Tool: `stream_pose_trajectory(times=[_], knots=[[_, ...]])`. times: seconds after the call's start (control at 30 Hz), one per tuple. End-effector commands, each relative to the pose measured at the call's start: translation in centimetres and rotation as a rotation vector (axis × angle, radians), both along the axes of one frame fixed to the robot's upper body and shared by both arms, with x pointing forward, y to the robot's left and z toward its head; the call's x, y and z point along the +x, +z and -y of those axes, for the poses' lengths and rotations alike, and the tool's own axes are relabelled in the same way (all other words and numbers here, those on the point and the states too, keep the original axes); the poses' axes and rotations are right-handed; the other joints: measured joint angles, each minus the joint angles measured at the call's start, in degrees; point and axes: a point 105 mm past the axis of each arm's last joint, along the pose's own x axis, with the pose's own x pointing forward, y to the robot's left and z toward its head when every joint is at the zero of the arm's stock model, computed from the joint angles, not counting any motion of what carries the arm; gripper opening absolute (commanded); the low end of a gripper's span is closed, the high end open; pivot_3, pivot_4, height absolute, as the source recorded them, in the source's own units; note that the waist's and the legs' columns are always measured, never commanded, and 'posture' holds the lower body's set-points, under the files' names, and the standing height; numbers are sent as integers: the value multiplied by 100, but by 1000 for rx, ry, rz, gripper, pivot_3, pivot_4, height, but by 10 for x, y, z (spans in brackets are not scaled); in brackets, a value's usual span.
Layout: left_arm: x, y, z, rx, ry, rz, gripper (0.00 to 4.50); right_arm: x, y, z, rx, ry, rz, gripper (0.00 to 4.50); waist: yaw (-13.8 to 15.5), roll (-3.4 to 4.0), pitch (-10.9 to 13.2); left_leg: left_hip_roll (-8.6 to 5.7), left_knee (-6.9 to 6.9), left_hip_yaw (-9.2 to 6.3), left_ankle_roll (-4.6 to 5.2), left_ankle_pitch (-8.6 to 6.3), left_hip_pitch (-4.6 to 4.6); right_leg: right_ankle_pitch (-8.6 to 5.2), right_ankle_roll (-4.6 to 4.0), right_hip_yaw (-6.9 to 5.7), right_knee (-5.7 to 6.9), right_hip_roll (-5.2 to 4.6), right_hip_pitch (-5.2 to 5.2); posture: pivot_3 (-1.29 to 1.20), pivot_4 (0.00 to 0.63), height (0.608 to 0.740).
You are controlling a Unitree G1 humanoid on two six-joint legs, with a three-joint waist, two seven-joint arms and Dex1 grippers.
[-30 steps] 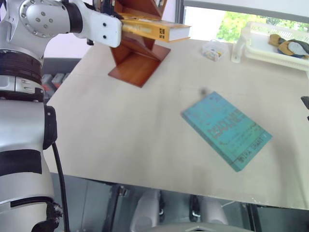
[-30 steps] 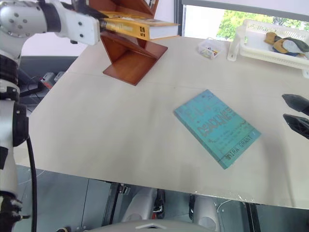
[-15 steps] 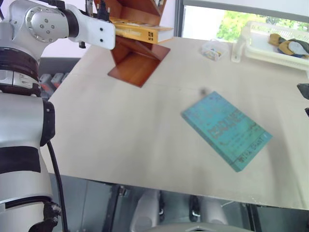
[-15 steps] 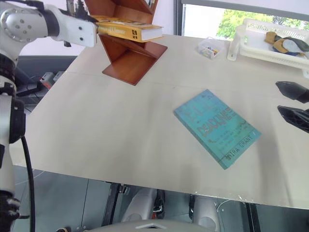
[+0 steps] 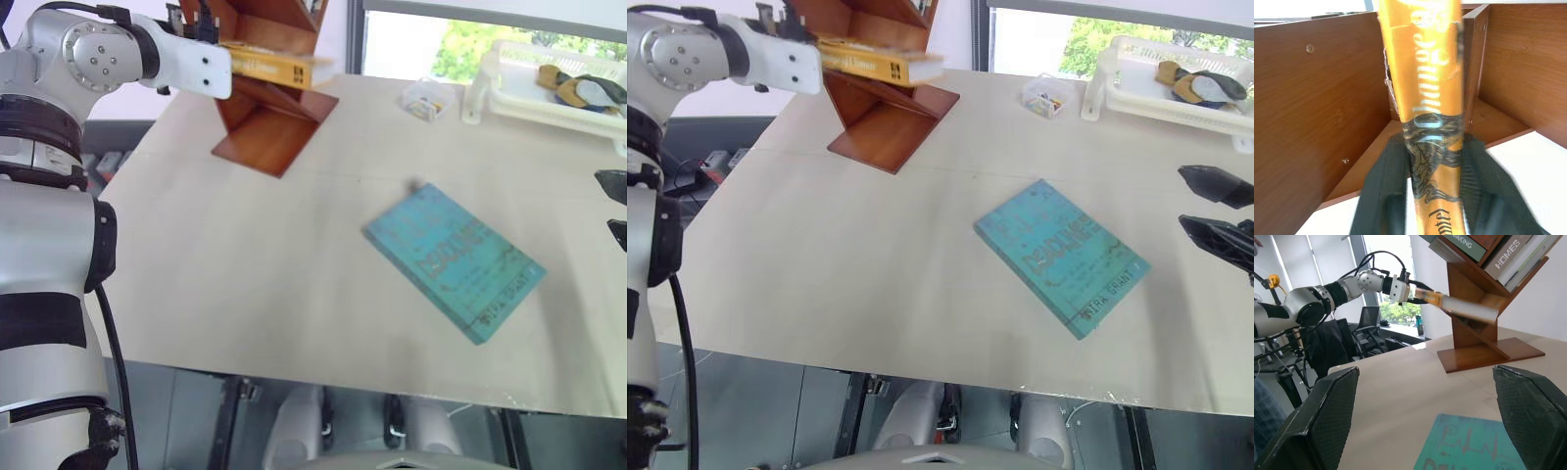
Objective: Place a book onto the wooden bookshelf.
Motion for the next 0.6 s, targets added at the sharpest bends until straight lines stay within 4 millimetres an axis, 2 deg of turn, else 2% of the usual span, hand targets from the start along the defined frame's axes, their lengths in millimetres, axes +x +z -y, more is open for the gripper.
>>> stream_pose_trajectory(times=[0.03,0.1,0.37,0.6], knots=[[-4,25,-7,-3,43,76,3644,-6,10,-1,-15,-11,59,4500,-4,-1,0,0,0,3,0,0,1,-1,1,3,2,0,-1,0,150,712],[-4,24,-12,1,73,71,4485,-6,10,-1,-16,-11,58,4500,-6,-1,0,0,1,7,0,0,4,-1,2,8,7,0,-3,0,150,712],[-9,35,-26,29,123,103,4485,-7,9,1,-15,-17,51,4500,-5,-4,1,2,3,14,0,-1,6,0,-1,16,17,0,-10,0,150,712],[-28,54,-28,-101,32,120,4485,-8,9,2,-16,-19,40,4500,-7,-6,2,2,4,14,1,-1,5,0,-3,16,17,-2,-11,0,150,712]])
